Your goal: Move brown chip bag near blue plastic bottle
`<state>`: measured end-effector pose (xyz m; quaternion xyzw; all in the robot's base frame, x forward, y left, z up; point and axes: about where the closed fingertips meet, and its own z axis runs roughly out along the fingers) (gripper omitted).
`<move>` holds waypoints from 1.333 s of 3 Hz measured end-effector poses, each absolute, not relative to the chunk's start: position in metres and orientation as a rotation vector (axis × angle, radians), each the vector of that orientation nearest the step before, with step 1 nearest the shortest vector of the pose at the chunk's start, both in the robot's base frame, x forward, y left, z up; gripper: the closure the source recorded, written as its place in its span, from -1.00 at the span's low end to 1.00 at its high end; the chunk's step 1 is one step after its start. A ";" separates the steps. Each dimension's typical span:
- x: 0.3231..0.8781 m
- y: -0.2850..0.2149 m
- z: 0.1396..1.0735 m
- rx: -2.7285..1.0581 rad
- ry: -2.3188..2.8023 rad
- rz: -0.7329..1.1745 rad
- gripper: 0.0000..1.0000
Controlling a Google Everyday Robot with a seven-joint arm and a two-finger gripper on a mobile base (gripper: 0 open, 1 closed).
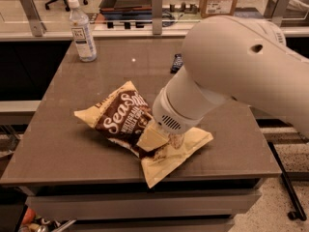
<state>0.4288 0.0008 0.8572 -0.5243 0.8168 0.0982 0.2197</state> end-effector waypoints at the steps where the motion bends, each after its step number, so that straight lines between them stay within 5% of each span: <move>1: 0.428 0.002 0.858 -1.452 2.257 0.269 0.74; 2: 0.427 0.002 0.860 -1.453 2.254 0.266 1.00; 4: 0.436 -0.001 0.870 -1.454 2.251 0.234 1.00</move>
Offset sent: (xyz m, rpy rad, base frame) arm -0.0006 0.0006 0.0011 -0.0009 -0.0027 0.0013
